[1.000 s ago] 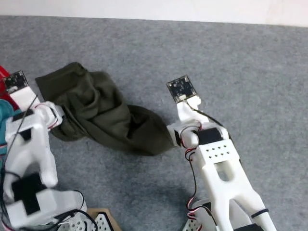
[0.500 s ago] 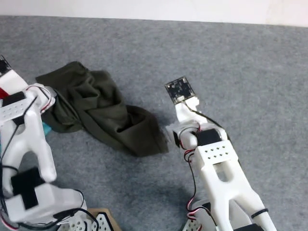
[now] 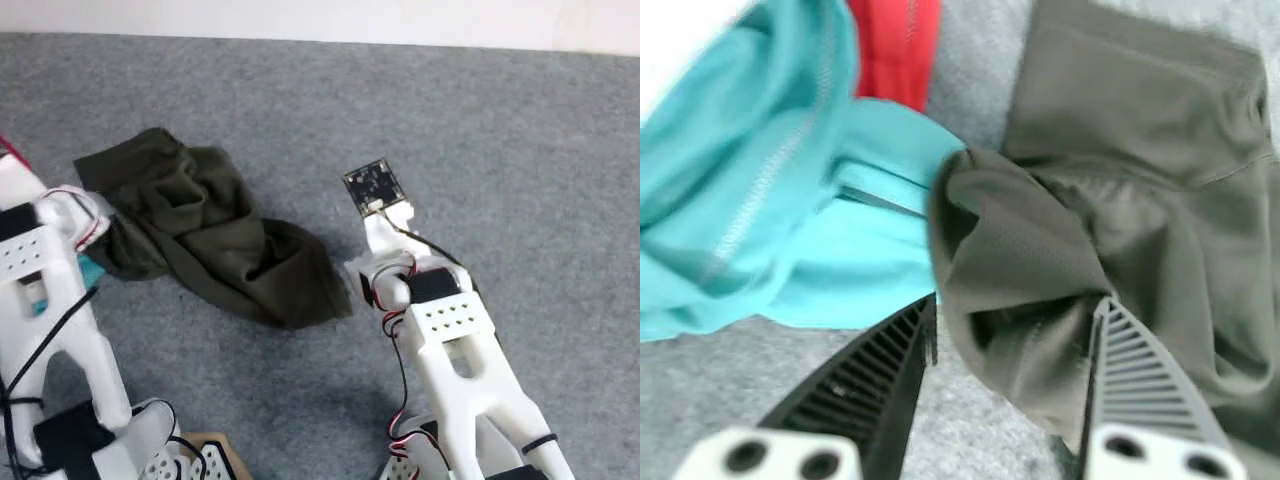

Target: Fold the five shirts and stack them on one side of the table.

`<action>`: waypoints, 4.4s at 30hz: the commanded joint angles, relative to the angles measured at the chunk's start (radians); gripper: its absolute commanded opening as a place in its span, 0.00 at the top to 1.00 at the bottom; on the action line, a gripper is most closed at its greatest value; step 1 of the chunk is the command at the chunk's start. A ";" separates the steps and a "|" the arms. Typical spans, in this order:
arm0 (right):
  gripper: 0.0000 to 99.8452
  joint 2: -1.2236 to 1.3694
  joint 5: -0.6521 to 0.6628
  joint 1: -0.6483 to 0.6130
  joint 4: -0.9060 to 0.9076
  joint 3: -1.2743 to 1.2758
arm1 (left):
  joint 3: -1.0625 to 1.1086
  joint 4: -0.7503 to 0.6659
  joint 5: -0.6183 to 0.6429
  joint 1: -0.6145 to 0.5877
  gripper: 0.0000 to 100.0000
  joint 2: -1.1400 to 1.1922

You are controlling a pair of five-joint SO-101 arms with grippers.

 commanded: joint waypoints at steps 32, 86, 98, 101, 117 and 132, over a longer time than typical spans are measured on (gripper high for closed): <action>0.79 0.001 -0.002 -0.059 -0.021 0.019 | 0.392 -0.186 -0.209 -0.177 0.86 -0.188; 0.79 0.001 0.000 -0.061 -0.048 0.022 | 0.338 -0.629 -0.094 -0.018 0.86 0.145; 0.79 0.001 0.029 -0.061 -0.047 0.024 | 0.329 -0.292 -0.097 -0.021 0.86 -0.031; 0.79 0.001 0.031 -0.061 -0.045 0.024 | 0.332 -0.262 -0.098 -0.022 0.86 -0.031; 0.79 0.001 0.032 -0.061 -0.045 0.024 | 0.217 -0.377 -0.097 -0.048 0.86 0.222; 0.79 0.001 0.034 -0.061 -0.047 0.024 | 0.124 -0.384 -0.094 -0.056 0.86 0.372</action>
